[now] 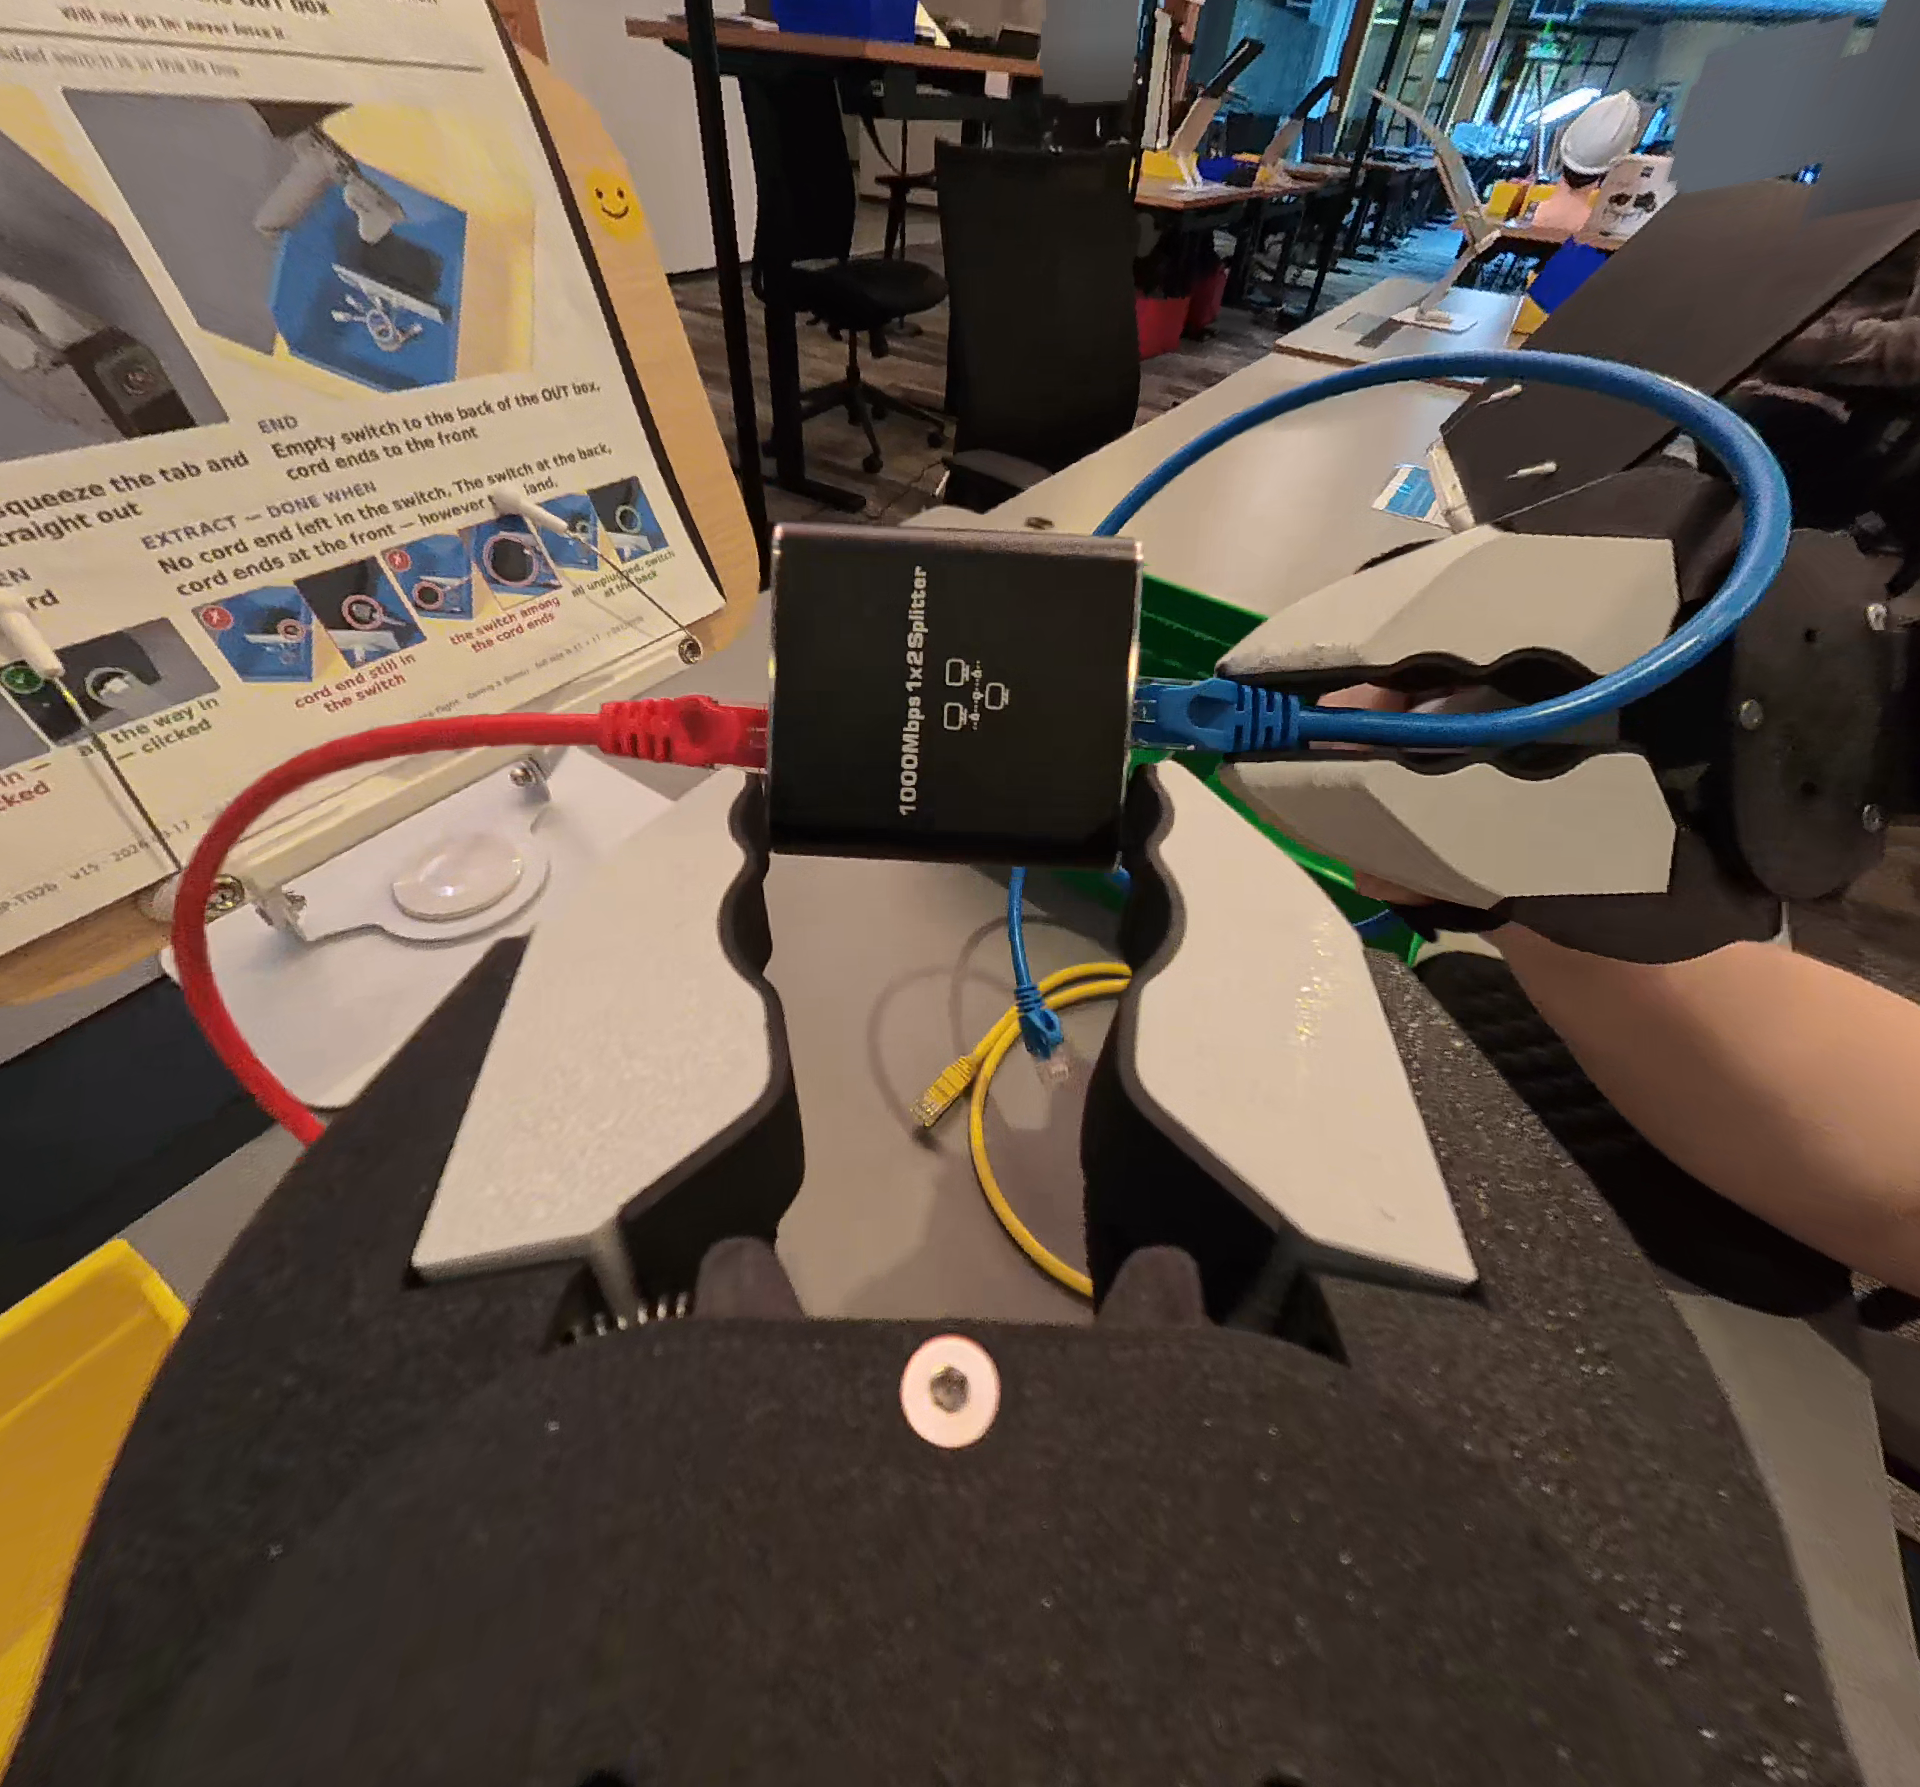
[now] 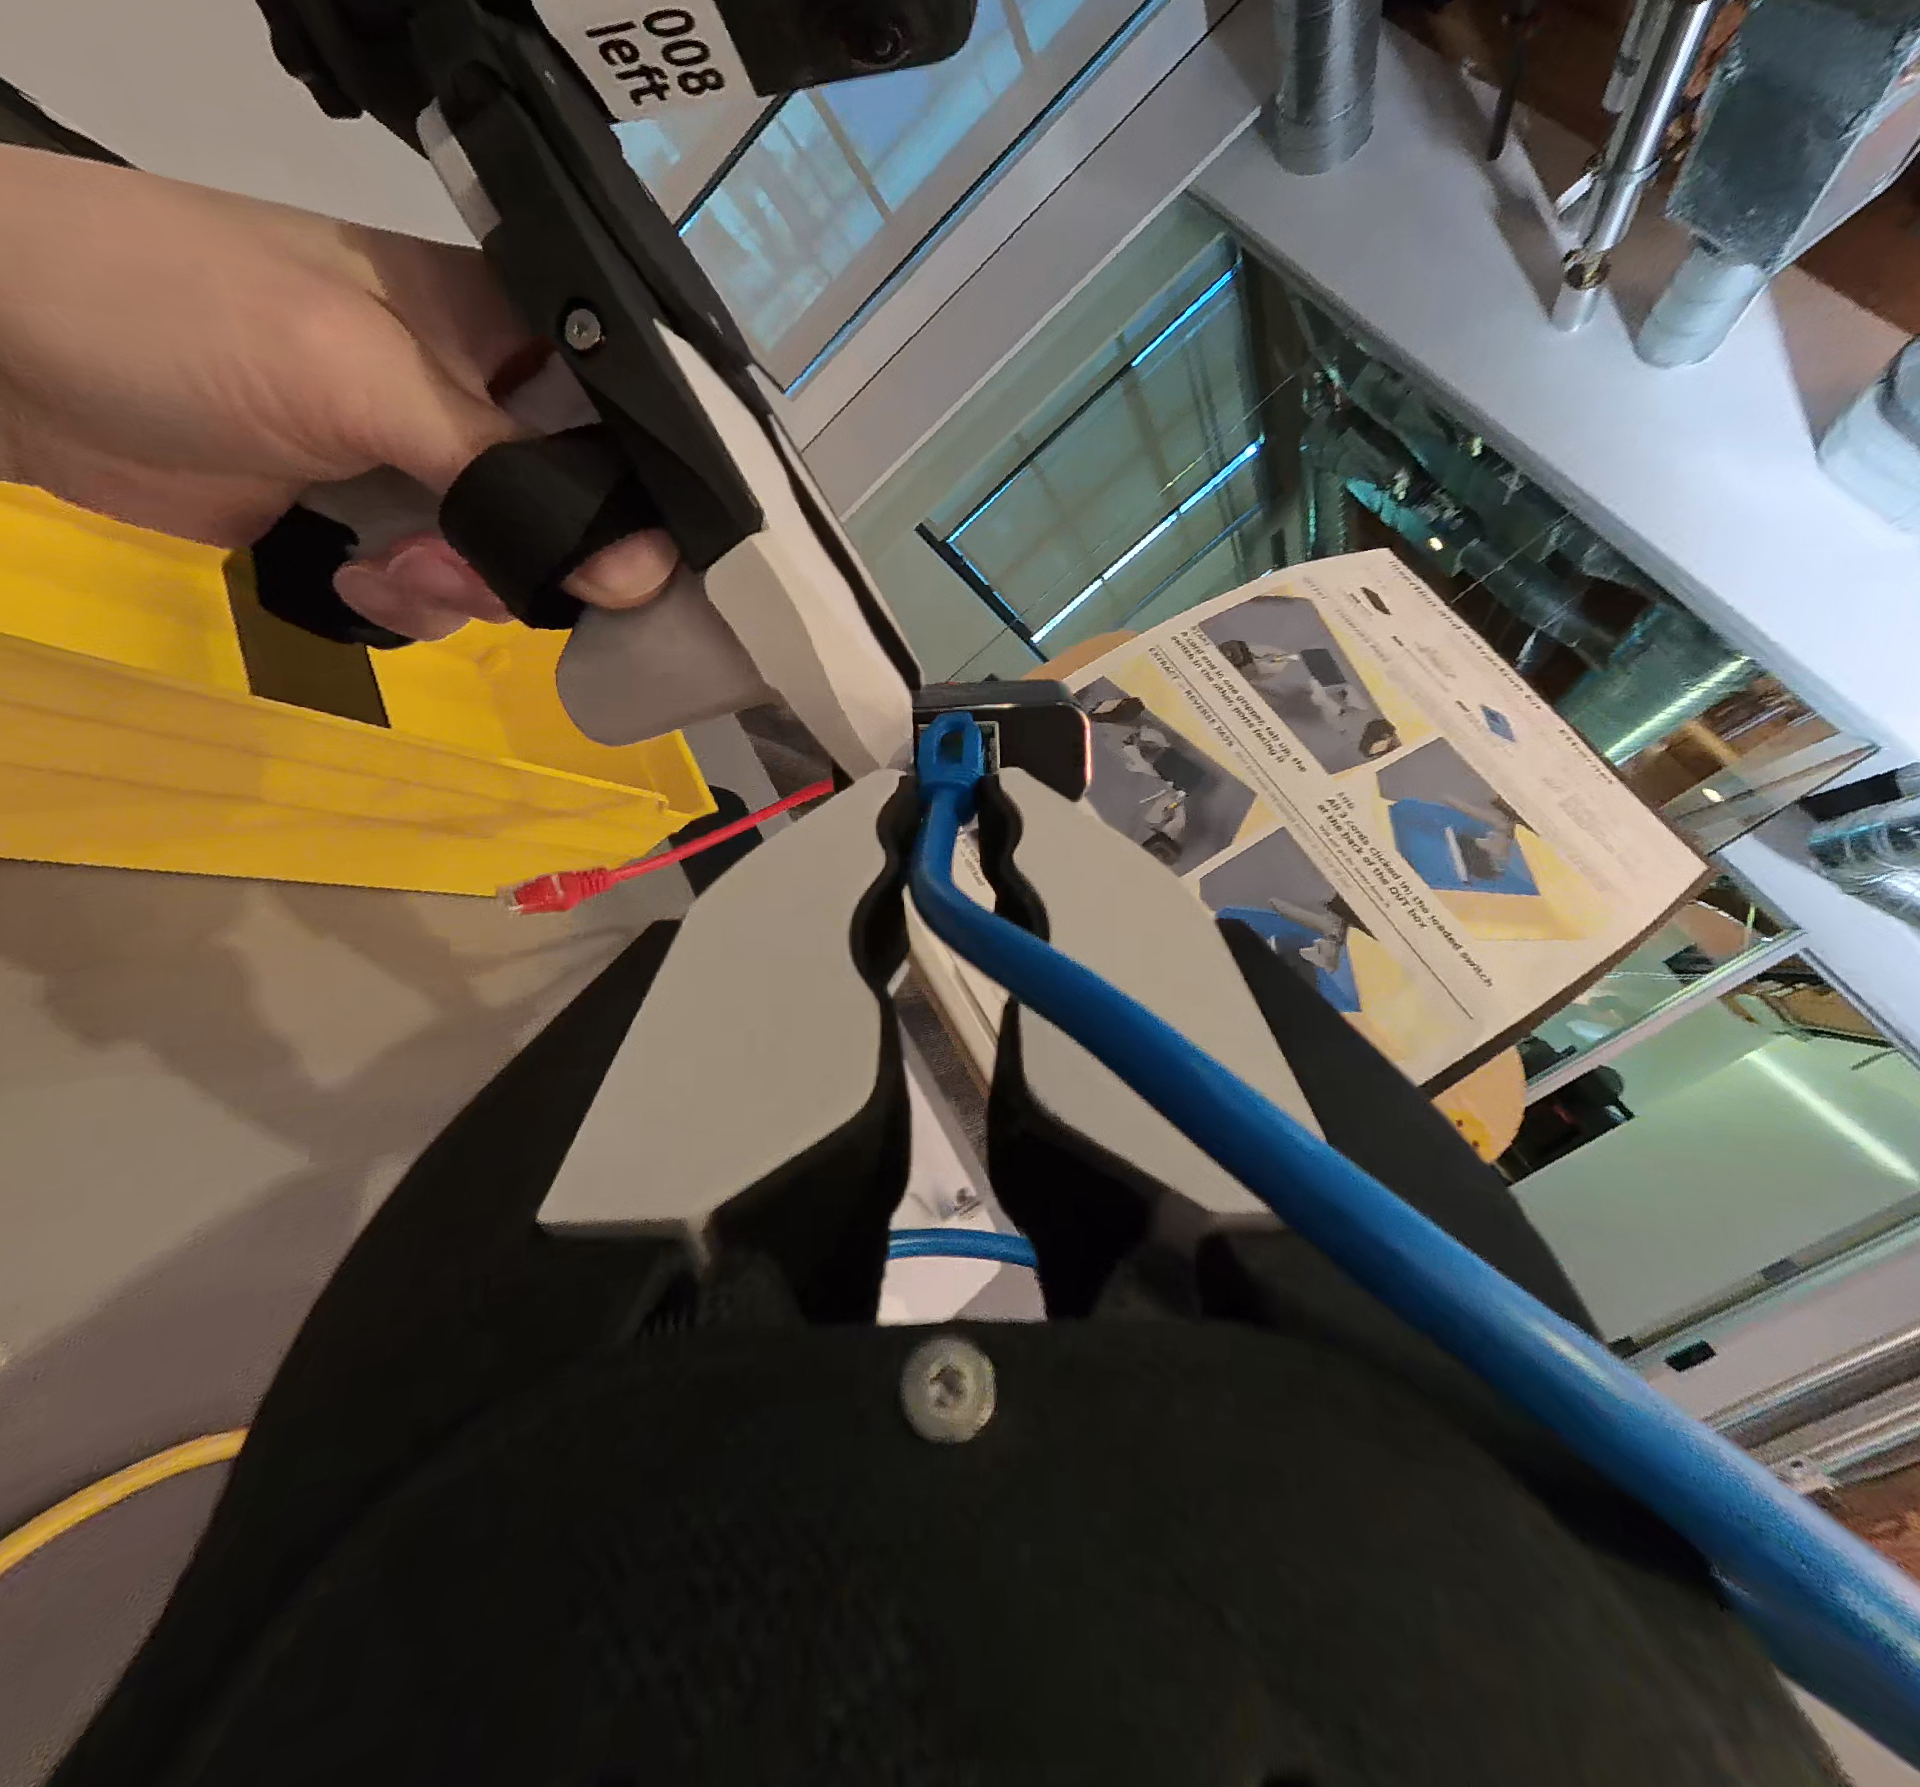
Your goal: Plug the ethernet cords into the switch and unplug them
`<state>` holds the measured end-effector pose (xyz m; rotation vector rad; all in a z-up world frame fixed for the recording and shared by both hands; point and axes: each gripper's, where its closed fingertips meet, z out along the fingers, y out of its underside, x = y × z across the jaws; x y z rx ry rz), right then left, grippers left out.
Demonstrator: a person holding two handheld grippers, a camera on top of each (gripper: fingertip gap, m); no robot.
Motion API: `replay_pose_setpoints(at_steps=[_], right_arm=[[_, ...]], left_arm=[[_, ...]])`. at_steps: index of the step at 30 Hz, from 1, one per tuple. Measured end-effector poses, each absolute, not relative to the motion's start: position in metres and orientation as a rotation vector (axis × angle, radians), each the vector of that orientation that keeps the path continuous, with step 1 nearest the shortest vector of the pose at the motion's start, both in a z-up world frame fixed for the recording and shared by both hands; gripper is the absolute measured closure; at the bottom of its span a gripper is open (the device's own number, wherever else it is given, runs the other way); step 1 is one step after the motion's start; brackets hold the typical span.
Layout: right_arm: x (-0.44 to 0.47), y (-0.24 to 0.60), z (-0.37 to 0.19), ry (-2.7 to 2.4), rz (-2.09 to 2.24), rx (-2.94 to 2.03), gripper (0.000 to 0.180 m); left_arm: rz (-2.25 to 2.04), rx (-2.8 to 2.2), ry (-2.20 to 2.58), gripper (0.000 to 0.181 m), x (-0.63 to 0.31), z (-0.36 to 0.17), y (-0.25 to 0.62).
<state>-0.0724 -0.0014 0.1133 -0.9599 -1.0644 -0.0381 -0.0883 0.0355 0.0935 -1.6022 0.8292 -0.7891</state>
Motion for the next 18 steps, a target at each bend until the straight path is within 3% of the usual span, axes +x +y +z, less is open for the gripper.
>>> replay_pose_setpoints(at_steps=[18], right_arm=[[-0.0699, -0.0022, 0.1162, -1.059, -0.035, -0.942, 0.167]], left_arm=[[-0.728, -1.576, 0.812, 0.115, -0.086, 0.0979, 0.0326]])
